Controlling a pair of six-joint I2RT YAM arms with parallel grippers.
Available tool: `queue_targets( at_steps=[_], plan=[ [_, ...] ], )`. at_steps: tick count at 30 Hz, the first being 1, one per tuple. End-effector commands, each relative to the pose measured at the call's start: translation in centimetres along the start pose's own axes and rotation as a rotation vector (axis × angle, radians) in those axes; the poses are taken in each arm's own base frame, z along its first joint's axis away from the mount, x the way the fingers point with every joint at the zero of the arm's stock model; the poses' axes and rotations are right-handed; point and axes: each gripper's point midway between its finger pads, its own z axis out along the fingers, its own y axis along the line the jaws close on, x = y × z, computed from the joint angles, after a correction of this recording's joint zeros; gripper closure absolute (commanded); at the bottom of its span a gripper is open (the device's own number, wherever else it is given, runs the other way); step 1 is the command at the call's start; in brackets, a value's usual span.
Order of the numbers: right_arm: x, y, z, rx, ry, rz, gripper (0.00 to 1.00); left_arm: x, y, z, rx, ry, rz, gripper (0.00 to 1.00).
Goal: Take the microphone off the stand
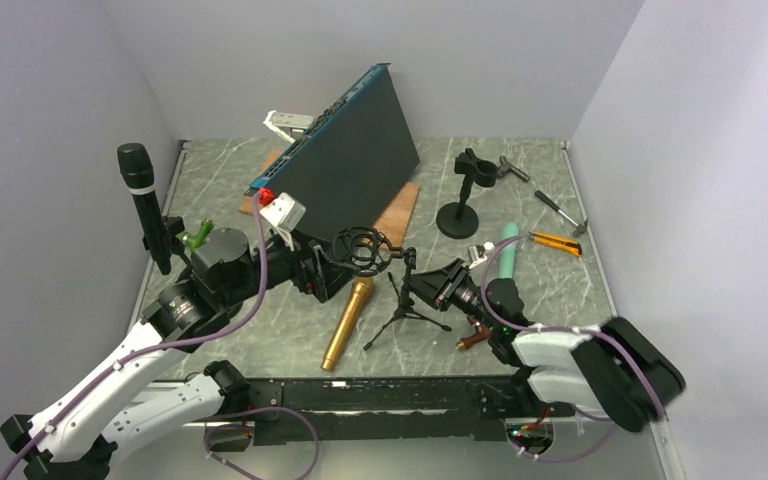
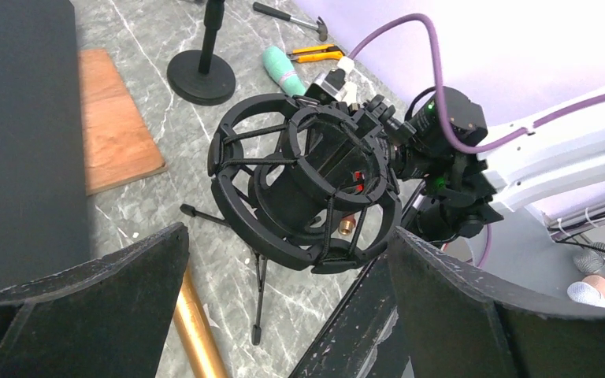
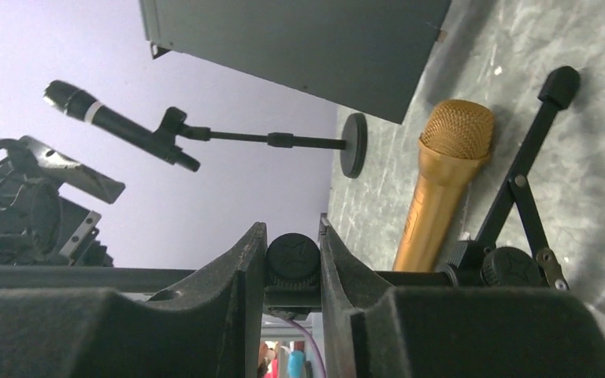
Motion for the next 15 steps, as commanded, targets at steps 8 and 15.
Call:
queue_targets(
  at_steps=[8, 15],
  plan=[
    [2.3, -2.8, 0.4, -0.115, 0.116, -0.104, 1.00, -1.0, -0.1, 0.0, 0.000, -0.049, -0.011, 0.02],
    [2.5, -3.5, 0.6, -0.034, 0.156, -0.030, 0.82, -1.3, -0.1, -0.5, -0.006, -0.056, 0.003, 0.02]
  ],
)
